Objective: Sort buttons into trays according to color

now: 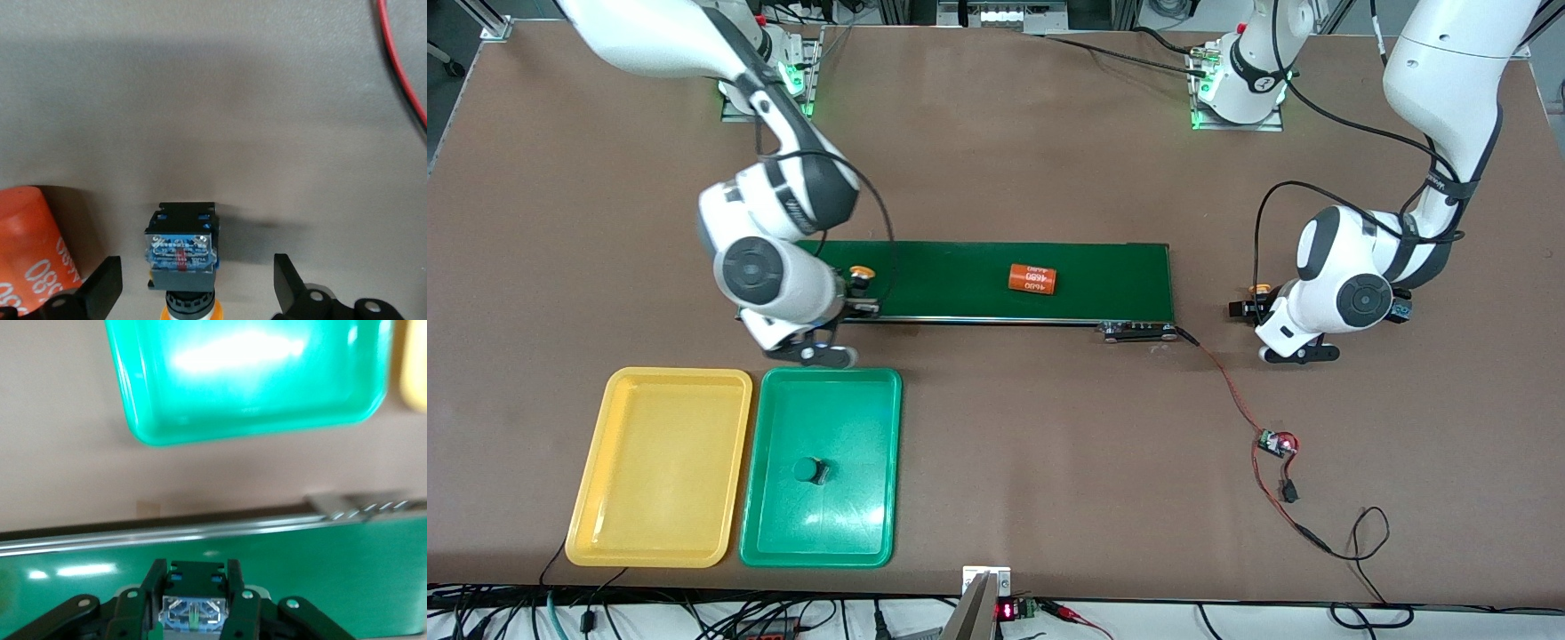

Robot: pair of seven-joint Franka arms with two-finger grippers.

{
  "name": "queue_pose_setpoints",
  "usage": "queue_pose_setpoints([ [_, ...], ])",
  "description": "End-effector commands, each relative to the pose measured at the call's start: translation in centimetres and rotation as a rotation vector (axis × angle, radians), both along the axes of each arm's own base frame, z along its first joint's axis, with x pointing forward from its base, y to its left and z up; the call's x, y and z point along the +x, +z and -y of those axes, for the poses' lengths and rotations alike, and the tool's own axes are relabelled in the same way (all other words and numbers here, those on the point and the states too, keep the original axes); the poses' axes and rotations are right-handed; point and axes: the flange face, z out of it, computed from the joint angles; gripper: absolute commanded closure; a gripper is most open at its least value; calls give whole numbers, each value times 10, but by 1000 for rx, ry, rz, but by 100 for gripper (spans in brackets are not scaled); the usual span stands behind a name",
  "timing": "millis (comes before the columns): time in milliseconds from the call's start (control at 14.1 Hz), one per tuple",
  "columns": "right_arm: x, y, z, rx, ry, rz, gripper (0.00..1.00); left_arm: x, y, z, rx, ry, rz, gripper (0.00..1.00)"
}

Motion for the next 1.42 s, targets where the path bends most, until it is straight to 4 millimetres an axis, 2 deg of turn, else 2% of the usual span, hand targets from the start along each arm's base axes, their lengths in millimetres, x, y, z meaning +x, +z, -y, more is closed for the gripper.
queue_pose_setpoints([
  [0, 34, 35, 43, 51, 34, 54, 81, -5, -2, 0, -14, -6, -7, 19],
  [71, 48, 43, 56, 63, 51, 84, 81, -5, -2, 1, -16, -15, -13, 60],
  [142, 60, 48, 75, 69, 52, 104, 81, -6, -2, 1, -16, -15, -16, 81],
  [213, 71, 52, 98, 72, 63, 120, 81, -7, -1, 3, -15, -11, -27, 98],
  [426, 86, 55, 173, 81, 159, 141, 81, -4, 6, 7, -14, -27, -32, 100],
  [568, 91, 49, 218, 83, 206, 143, 81, 5, 24, 13, -13, -41, -12, 100],
  [780, 96, 19, 263, 19, 270, 112, 81, 14, 62, 58, -82, -134, -9, 100],
  [851, 98, 7, 281, 3, 261, 110, 81, 19, 79, 84, -106, -182, -19, 100],
  [922, 103, -6, 293, -5, 269, 130, 81, 18, 87, 110, -130, -261, -15, 100],
  [1064, 115, -36, 301, -37, 302, 190, 81, 13, 105, 158, -162, -335, 17, 100],
  [1348, 130, -94, 310, -88, 325, 275, 81, -3, 112, 208, -231, -270, -2, 100],
])
